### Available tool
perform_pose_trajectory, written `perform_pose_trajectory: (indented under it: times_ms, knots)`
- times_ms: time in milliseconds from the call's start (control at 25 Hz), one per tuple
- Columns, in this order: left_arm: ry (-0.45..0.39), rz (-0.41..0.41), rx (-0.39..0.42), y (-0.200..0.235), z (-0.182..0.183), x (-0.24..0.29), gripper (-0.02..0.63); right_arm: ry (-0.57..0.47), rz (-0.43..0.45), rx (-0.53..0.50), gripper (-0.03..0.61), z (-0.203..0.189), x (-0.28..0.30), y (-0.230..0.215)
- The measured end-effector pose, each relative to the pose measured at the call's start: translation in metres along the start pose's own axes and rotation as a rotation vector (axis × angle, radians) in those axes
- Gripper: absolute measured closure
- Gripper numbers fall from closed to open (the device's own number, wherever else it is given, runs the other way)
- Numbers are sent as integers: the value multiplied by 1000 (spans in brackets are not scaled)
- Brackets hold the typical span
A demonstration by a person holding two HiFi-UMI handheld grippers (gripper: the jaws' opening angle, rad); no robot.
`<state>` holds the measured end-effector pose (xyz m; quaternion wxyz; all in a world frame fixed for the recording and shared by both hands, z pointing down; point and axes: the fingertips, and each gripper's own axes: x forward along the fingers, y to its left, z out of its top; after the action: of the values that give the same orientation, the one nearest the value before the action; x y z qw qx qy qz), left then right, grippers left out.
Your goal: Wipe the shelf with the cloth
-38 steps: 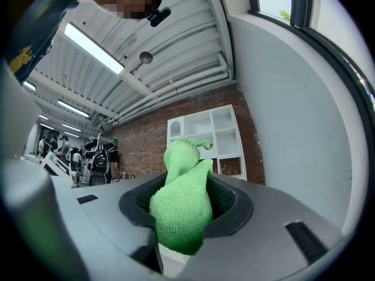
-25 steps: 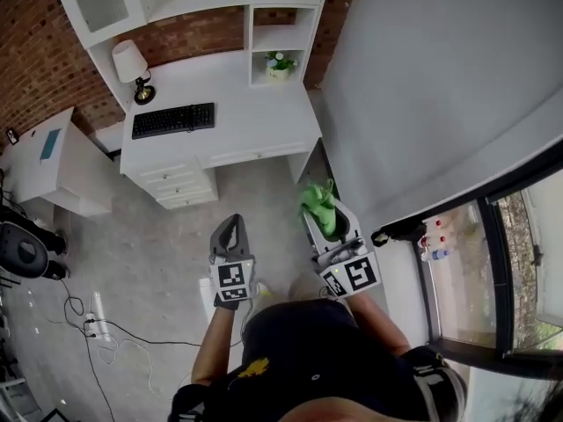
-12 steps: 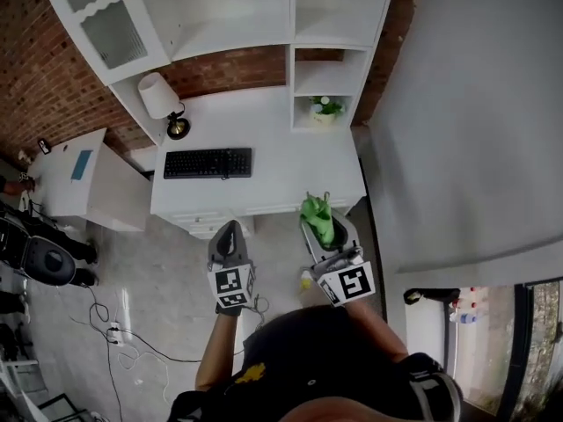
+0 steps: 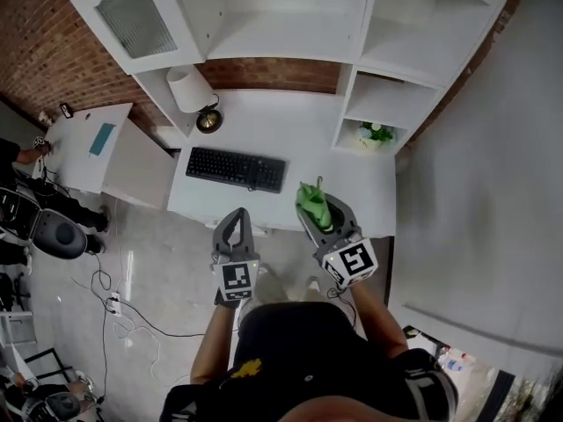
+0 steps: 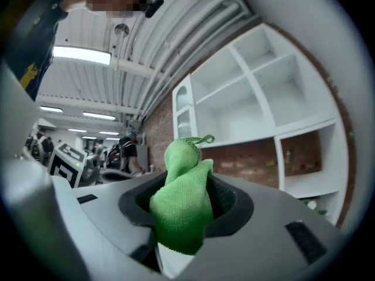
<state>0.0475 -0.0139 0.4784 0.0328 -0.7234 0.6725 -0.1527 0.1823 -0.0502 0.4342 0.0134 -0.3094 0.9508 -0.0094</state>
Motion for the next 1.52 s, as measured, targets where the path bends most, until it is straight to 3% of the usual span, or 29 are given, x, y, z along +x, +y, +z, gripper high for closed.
perform_pose_trajectory:
  times_ms: [80,200,320,440,520,680,760,880,1040,1160,1240,1360,1480,1520]
  knots:
    - [37,-28,54,12,-21,25,595,105,67,-3,425,-38,47,4]
    - [15,-79,-4,43,-37,65,595,113,37,2,425,-48,101,0]
    - [-51,-88,-80,94,-25,112,595,74,-5,-84,425,-10,156,-13]
    - [-144,-107,-76,149,12,157,595,31,-19,-194,425,48,218,-23]
    - [-177,-114,-88,181,34,183,595,-1,-52,-204,425,70,253,-27]
    - [-198,-137,-182,196,49,209,595,-32,-42,-209,425,83,277,-28]
    - [-213,-133,-183,201,58,221,595,-22,5,-344,425,100,294,-30]
    - [-212,-161,-188,193,62,228,595,76,51,-659,425,117,324,-49]
    - [-221,-163,-192,193,58,233,595,108,66,-831,425,162,387,-103]
    - [-223,-152,-306,208,64,235,595,251,104,-990,425,175,454,-151]
    - [-240,-160,-376,214,75,232,595,381,120,-1053,425,166,497,-178]
    - [-243,-170,-364,212,82,231,595,493,146,-1071,422,151,552,-201]
    - [-213,-155,-367,218,72,231,595,543,170,-1120,331,124,587,-208]
    - [-205,-142,-370,223,67,231,595,566,181,-1154,330,116,592,-209]
